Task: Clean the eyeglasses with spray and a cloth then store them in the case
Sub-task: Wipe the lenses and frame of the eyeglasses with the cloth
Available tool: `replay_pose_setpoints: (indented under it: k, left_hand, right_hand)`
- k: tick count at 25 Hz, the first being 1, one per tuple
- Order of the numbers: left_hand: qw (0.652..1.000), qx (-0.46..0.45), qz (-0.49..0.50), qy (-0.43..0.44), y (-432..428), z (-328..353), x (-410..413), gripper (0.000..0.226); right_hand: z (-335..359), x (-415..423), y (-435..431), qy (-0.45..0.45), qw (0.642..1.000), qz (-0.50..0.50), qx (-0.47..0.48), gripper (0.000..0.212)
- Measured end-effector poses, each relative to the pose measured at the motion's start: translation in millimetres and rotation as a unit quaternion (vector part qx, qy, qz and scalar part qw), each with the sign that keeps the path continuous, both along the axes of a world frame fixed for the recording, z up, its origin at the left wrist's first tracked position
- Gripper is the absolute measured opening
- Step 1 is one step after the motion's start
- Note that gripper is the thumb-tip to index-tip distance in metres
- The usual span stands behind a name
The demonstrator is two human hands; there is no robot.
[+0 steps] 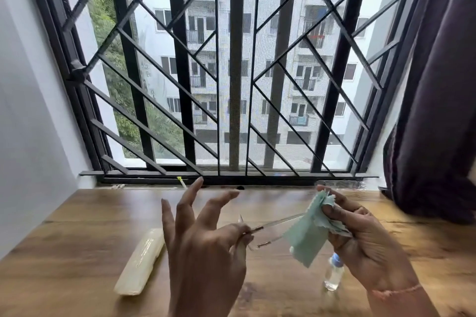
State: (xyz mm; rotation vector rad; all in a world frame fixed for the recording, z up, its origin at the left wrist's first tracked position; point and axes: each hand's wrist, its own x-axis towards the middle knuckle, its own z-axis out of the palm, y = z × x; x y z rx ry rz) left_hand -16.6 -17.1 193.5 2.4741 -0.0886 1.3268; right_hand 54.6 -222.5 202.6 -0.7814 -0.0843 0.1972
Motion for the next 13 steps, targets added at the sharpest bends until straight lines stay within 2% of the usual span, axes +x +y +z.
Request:
replay_pose_setpoints:
  k: [4,5,7,8,9,10,11,13]
  left_hand:
    - [0.999,-0.001,0.028,-0.019,3.4,1.8,1.7,0.004]
    - [0.999,-0.001,0.035,-0.016,4.4,1.6,2.4,0.003]
    - [0.999,0.006,0.041,-0.012,4.0,0.0,4.1,0.003]
    - [0.999,0.012,0.040,-0.013,2.4,-1.1,4.8,0.003]
    - [0.999,0.017,0.037,-0.017,0.4,-1.8,4.9,0.004]
    - [0.999,0.021,0.032,-0.023,-1.5,-2.1,4.7,0.004]
    - [0.999,0.024,0.027,-0.030,-3.1,-1.9,4.1,0.005]
    - [0.998,0.031,0.023,-0.049,-4.9,-0.8,2.4,0.006]
  right_hand:
    - [4.7,-0.9,-17.7,-0.017,0.993,-0.111,-0.021,0.071]
    - [11.0,-5.3,-20.0,-0.043,0.988,-0.142,-0.038,0.063]
    - [18.5,-15.5,-14.1,-0.123,0.976,-0.176,-0.047,0.025]
    - [21.0,-25.3,-0.9,-0.170,0.964,-0.195,-0.068,0.021]
    - [19.4,-33.6,15.1,-0.211,0.938,-0.248,-0.120,0.028]
    - [14.0,-39.5,29.7,-0.292,0.888,-0.300,-0.188,0.029]
    - [5.5,-41.1,41.7,-0.384,0.811,-0.346,-0.272,0.025]
    - [-16.7,-37.8,54.2,-0.528,0.660,-0.355,-0.400,0.015]
